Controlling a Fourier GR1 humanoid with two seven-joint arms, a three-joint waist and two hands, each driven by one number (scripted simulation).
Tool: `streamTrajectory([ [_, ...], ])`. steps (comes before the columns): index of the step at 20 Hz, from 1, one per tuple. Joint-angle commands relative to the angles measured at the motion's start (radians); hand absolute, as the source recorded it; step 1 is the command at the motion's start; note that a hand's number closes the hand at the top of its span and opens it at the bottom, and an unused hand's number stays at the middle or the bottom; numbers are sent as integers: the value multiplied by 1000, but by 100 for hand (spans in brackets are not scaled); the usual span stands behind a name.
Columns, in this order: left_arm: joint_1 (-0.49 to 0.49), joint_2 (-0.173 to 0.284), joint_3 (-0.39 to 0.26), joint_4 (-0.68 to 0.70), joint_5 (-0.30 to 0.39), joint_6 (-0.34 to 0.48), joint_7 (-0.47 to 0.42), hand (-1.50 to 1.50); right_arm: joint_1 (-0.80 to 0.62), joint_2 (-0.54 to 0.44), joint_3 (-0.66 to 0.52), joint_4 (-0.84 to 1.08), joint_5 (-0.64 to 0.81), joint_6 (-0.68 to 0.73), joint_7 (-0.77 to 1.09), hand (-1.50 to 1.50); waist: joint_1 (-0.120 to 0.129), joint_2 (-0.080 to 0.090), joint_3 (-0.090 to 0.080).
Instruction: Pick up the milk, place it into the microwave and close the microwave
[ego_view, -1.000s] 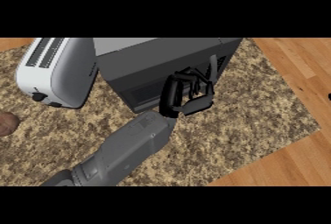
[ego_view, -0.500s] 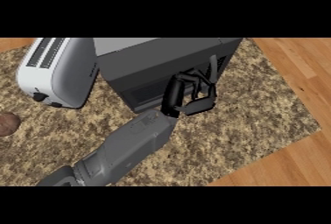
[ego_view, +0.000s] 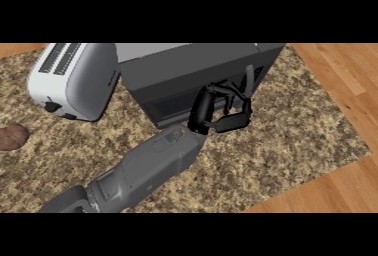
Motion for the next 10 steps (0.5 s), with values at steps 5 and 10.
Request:
streamTrajectory([
  [5, 57, 2, 64, 138, 92, 44, 28, -150, 43, -21, -34, -32, -34, -12, 15, -150, 49, -1, -5],
  [10, 67, 2, 40, 149, 107, 22, 13, -150, 73, -32, -45, -62, -47, -21, 30, -150, 65, -5, -5],
])
